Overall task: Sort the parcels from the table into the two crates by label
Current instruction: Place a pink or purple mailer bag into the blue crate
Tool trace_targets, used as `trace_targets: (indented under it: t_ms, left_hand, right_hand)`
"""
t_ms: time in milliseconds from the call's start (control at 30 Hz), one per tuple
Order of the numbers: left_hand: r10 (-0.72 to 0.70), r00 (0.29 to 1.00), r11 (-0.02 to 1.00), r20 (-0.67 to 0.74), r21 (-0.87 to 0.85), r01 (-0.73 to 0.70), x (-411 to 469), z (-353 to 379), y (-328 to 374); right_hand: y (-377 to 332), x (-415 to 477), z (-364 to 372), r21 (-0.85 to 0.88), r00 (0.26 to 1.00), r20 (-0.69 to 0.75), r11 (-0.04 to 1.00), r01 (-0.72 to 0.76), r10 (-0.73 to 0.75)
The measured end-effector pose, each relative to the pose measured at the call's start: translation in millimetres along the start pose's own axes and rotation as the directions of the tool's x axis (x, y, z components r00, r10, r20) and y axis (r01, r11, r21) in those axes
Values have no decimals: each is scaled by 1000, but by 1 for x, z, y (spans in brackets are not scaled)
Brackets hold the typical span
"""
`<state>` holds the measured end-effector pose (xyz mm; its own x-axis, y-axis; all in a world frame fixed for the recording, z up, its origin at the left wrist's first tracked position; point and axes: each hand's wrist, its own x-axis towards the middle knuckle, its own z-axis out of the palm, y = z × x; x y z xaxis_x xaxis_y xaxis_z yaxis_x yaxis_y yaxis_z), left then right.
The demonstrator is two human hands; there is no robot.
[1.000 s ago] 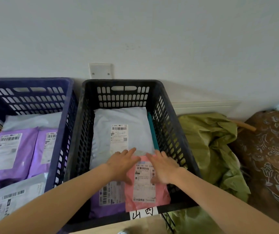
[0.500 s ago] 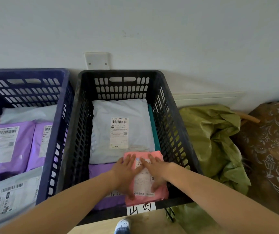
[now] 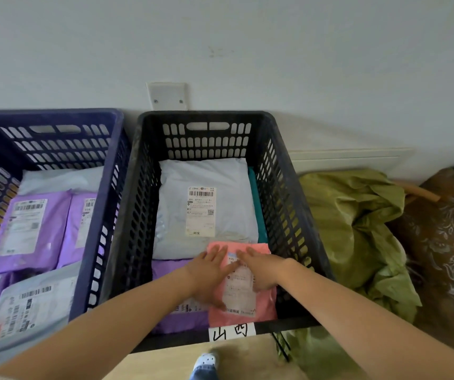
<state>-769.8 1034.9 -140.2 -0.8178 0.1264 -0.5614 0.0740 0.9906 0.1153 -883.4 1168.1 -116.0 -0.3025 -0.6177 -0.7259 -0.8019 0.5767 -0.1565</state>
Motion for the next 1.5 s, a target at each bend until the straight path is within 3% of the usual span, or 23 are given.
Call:
trace_targets:
  t_ms: [267, 467, 767, 1033, 1233, 1500]
  left_hand:
    - [-166, 982, 986, -90, -46, 163, -53, -34, -11]
    - [-323, 918, 945, -232, -137, 298, -108, -58, -6]
    - [-618, 654, 764, -437, -529, 369, -204, -56, 19]
    - [-799, 427, 569, -422, -760, 314, -283, -24, 32]
    - [-861, 280, 500, -425, -807, 314, -336, 11, 29]
    - [-907, 111, 421, -406, -860, 288, -435, 83, -12]
  right_hand:
    - [-10, -39, -33, 285, 974, -223, 958, 32, 33]
    - [-34, -66, -47, 394, 901, -432, 888, 239, -51]
    - [-94, -88, -50, 358, 700, -699, 777, 518, -145]
    - [-170, -101, -47, 338, 624, -743, 670, 661, -241]
    - [-254, -107, -23, 279, 596, -710, 628, 727, -375]
    - [-385, -97, 7, 321, 633, -631, 591, 740, -448]
